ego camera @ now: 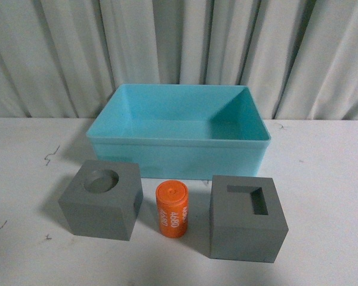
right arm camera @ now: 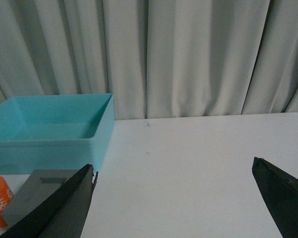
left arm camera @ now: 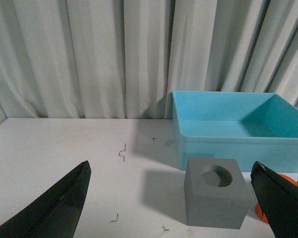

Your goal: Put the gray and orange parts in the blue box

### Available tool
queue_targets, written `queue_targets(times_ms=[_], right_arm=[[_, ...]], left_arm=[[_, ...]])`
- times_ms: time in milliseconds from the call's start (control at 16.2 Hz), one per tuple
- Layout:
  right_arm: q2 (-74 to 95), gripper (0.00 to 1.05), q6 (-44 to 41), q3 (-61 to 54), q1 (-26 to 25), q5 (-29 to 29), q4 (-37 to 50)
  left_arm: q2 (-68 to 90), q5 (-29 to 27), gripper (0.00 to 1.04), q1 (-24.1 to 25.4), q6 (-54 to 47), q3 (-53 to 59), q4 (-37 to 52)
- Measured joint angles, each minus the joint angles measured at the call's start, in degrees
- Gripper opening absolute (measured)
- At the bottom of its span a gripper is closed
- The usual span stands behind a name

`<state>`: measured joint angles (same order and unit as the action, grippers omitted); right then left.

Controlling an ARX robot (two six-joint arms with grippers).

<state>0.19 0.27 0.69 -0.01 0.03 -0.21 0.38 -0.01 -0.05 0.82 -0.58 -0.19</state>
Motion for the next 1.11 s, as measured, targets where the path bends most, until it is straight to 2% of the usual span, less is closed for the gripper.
queue_targets(times_ms=[1109], right_arm=[[0.0, 0.98, 0.0, 0.0, 0.0, 0.0, 0.0]], left_arm=[[0.0, 0.0, 0.98, 0.0, 0.0, 0.0, 0.0]])
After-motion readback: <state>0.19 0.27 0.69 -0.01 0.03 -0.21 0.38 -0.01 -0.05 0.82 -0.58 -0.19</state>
